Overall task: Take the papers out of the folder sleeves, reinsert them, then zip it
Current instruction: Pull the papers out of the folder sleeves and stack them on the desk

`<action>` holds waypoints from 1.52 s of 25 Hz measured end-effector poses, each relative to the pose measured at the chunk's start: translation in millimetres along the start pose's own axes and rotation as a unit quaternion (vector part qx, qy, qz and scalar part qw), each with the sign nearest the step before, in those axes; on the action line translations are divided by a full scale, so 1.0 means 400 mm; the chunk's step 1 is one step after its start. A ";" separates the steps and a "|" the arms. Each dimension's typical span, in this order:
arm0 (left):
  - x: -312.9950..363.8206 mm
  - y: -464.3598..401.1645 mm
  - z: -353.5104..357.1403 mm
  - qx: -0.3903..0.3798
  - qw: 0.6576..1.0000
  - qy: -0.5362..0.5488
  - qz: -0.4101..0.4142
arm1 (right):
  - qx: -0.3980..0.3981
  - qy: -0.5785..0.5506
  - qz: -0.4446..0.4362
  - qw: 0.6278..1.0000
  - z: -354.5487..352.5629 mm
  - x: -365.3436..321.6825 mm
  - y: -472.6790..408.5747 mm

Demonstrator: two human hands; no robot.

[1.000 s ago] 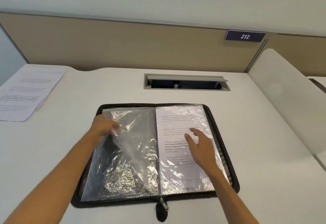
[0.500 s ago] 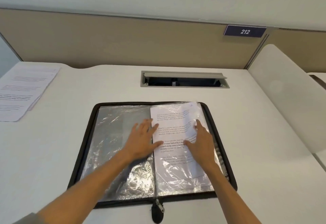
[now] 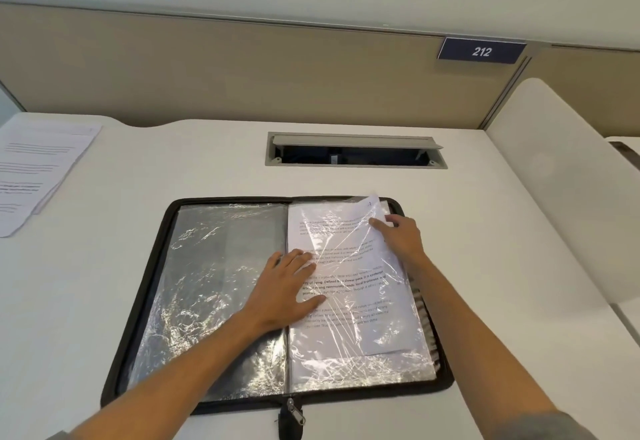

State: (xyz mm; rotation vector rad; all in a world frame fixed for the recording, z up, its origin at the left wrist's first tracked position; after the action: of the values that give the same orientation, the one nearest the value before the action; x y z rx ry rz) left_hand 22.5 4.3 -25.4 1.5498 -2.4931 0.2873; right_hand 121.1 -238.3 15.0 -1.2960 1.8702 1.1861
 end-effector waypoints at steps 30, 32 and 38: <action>-0.135 -0.452 -0.138 -0.125 0.946 0.257 -0.153 | -0.090 -0.099 -0.069 0.989 -0.064 0.016 0.003; -0.155 -0.474 -0.161 -0.091 0.956 0.227 -0.162 | -0.051 -0.016 -0.066 0.996 -0.071 0.014 -0.019; -0.177 -0.570 -0.310 -0.004 0.976 0.154 -0.155 | -0.022 0.062 -0.109 0.992 -0.040 -0.137 -0.085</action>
State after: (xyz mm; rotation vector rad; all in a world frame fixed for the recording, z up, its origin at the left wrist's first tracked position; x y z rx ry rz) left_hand 265.4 -0.8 89.8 1.7118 -1.9853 0.4297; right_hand 173.4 -234.0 55.7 -1.5857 1.7430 1.0576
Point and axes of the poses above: each hand's wrist, its own y-axis away from the middle knuckle, its own z-axis out of the palm, x = y × z, the point moved 4 cm from there along -y, towards the middle knuckle, and after that the axes turned 5 degrees about -x, right-handed, at the moved point
